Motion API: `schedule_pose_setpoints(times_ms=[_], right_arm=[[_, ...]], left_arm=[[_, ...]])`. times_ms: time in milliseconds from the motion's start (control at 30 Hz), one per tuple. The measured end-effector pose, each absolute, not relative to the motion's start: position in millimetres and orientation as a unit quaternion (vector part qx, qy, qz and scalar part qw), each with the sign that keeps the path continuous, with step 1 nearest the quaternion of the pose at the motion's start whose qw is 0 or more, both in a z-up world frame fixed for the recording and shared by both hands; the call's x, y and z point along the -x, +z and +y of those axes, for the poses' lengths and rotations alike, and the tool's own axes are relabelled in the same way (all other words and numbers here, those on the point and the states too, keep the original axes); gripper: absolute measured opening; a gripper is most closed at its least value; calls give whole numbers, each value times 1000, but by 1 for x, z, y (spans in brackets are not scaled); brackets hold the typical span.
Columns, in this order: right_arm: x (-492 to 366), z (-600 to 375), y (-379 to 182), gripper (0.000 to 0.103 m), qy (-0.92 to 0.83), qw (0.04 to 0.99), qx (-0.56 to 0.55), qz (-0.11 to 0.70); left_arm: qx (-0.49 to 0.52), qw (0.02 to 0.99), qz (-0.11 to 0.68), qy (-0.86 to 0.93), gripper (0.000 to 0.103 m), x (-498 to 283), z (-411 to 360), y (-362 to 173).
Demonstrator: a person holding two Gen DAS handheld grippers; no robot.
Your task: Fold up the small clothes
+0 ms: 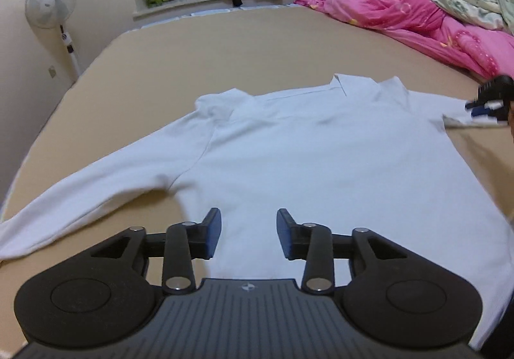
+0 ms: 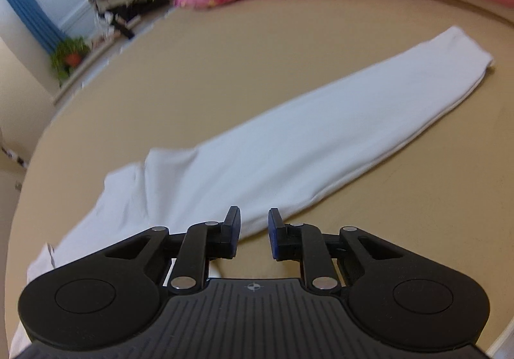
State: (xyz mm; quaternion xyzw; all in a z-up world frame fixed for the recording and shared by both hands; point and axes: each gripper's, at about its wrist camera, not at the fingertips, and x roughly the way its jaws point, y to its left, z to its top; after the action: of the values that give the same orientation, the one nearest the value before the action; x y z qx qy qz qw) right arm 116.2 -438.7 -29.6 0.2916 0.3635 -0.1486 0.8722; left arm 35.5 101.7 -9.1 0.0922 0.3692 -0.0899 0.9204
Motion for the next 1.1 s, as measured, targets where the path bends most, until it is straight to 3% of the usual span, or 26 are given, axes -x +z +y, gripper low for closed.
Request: schedule_pose_setpoints(times_ms=[67,200,300,567,800,1000,1100], right_arm=[[-111,-452,-24,21,-152,876,-296,349],[-108,-479,-25,36,-167,883,-288,330],[-102,-504,-32,36,-185,886,-287,315],[-70,-593,-62,36,-266,856,-369,248],[-64,-655,-105,36,-325,824,-416,205],[-72,-672,-123,34,-323,830,-428,154],[-71,-679,-131,22,-331,824,-442,129]], left_arm=[[-98,925,359,-77,57,-21,109,-15],[-58,925,374,-31,59,-22,118,-20],[-16,924,380,-27,59,-34,116,-20],[-49,922,383,-37,59,-52,93,-32],[-19,915,402,-25,59,-65,105,-41],[-23,911,411,-19,59,-69,105,-47],[-23,911,411,-17,59,-70,105,-47]])
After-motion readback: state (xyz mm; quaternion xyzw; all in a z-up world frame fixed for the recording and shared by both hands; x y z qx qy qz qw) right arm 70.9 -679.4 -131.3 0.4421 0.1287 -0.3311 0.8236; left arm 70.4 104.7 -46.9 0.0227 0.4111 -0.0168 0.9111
